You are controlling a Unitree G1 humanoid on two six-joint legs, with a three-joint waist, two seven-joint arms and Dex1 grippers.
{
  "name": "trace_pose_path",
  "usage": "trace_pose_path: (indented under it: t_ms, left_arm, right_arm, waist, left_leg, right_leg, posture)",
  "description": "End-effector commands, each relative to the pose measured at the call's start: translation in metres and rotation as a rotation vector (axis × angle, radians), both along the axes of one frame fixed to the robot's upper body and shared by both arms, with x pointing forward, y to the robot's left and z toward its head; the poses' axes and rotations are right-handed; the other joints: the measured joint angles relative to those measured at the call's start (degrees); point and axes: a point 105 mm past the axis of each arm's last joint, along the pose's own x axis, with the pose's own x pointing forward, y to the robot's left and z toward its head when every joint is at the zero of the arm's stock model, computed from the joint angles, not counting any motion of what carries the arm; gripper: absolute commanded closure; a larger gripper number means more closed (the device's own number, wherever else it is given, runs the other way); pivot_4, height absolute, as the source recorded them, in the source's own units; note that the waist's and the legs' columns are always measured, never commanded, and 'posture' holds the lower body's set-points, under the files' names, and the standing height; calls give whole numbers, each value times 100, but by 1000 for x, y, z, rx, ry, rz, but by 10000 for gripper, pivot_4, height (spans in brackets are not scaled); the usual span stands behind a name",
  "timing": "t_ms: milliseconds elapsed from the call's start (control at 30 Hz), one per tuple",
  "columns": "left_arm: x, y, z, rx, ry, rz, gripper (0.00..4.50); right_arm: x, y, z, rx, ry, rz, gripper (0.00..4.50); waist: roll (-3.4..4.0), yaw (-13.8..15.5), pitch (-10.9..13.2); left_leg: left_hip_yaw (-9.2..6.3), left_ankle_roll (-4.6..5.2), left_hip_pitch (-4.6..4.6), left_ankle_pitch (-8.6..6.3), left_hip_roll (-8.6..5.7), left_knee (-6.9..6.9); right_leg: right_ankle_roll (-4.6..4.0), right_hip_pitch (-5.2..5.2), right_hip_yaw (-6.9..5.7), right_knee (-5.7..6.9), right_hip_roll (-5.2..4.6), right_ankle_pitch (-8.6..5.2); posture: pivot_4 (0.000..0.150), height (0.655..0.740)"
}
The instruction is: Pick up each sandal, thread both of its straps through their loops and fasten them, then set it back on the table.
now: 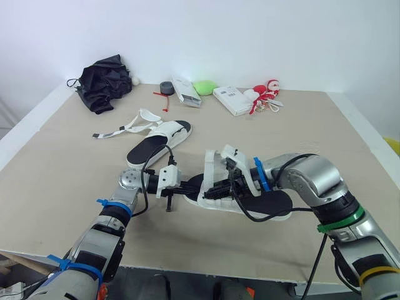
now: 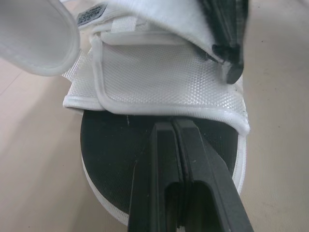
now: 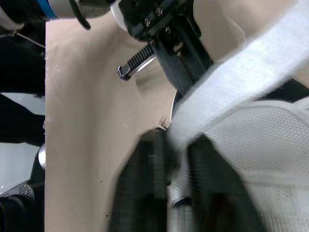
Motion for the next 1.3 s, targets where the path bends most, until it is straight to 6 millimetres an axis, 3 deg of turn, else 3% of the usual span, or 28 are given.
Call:
trace_pose_path:
  t_ms: [33,167,300,533,767,933,1300]
  left_arm:
    - [-23,21,-59,182,214,21,45000]
    - [-23,21,-59,183,215,19,45000]
    - [-23,20,-58,183,214,16,45000]
    - [-22,20,-58,181,215,19,45000]
    - [-22,22,-58,182,217,25,45000]
    - [-21,20,-57,178,215,25,45000]
    - [-21,19,-56,180,212,20,45000]
  right_arm:
    - [-6,-8,-26,-75,105,-29,16182]
    - [3,-6,-12,-32,88,-51,934]
    - [10,-3,14,67,74,-42,934]
    - [14,-4,22,93,47,-50,934]
    - [15,17,54,197,-85,-60,934]
    - [9,33,49,175,-202,-98,934]
    - [13,42,35,165,-290,-214,934]
  waist:
    - [2,0,0]
    - [5,0,0]
    - [6,-1,21]
    - [20,0,32]
    - [26,0,37]
    - [29,0,39]
    - [22,0,43]
  left_leg:
    - [1,0,0,0,0,0]
    - [0,0,1,0,1,-3]
    - [-2,0,-1,0,5,-3]
    - [6,0,-6,0,-3,-3]
    - [12,0,-7,0,-2,-3]
    - [10,0,-13,0,-1,-6]
    - [8,1,-19,1,3,-6]
  right_leg:
    - [0,0,0,0,0,0]
    - [-1,-2,-2,0,1,0]
    - [-2,-6,-4,0,4,0]
    - [-1,-11,-4,0,0,0]
    - [-1,-15,-7,0,11,1]
    - [-1,-20,-14,1,11,1]
    - [-5,-25,-23,1,9,3]
  posture:
    - [1500,7400]
    - [1500,7400]
    - [1500,7400]
    - [1500,7400]
    - [1500,7400]
    - [1500,7400]
    - [1500,7400]
